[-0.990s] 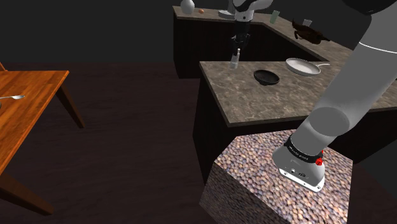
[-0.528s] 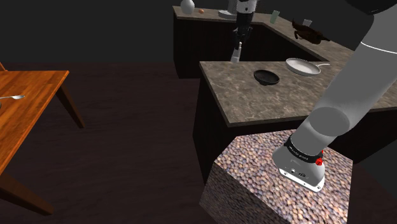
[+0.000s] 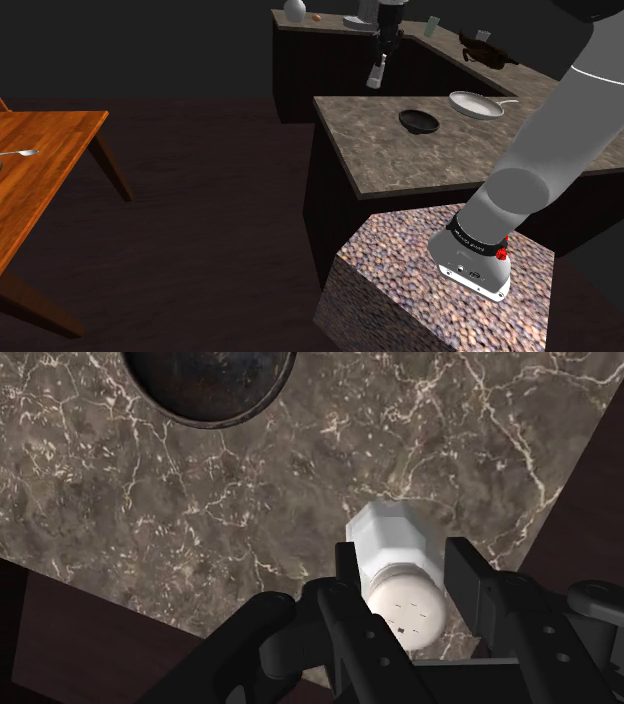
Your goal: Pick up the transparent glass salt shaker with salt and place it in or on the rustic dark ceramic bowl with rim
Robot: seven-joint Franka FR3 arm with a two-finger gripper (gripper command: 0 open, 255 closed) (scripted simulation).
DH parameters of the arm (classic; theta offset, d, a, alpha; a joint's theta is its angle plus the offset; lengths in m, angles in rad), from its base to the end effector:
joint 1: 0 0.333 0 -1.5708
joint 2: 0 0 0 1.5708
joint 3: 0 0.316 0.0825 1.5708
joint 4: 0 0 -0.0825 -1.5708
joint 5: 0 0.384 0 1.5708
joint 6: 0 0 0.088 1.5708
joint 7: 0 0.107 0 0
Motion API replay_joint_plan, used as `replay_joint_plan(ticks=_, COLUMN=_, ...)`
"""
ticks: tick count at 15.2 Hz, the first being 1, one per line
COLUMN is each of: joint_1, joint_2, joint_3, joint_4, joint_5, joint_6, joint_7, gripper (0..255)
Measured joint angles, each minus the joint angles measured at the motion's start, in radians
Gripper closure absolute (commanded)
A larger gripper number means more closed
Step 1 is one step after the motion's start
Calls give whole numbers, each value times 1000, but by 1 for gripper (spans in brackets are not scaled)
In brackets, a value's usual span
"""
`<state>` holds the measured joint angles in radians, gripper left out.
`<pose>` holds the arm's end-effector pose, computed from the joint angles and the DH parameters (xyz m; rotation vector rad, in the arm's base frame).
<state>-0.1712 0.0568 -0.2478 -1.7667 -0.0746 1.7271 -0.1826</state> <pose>0.5188 -0.2356 0.5140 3.0625 -0.3407 -0.1793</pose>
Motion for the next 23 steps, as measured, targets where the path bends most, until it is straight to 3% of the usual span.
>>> replay_joint_plan(ticks=7, joint_1=-52, joint_2=-157, joint_3=-52, joint_4=-142, joint_5=-53, joint_6=-1, joint_7=-89, gripper=255)
replay_joint_plan(ticks=14, joint_1=-118, joint_2=-292, joint_3=-122, joint_4=-214, joint_5=-118, joint_6=-41, joint_7=-212, gripper=255)
replay_joint_plan(ticks=23, joint_1=-133, joint_2=-306, joint_3=-144, joint_4=-320, joint_5=-134, joint_6=54, joint_7=-227, gripper=255)
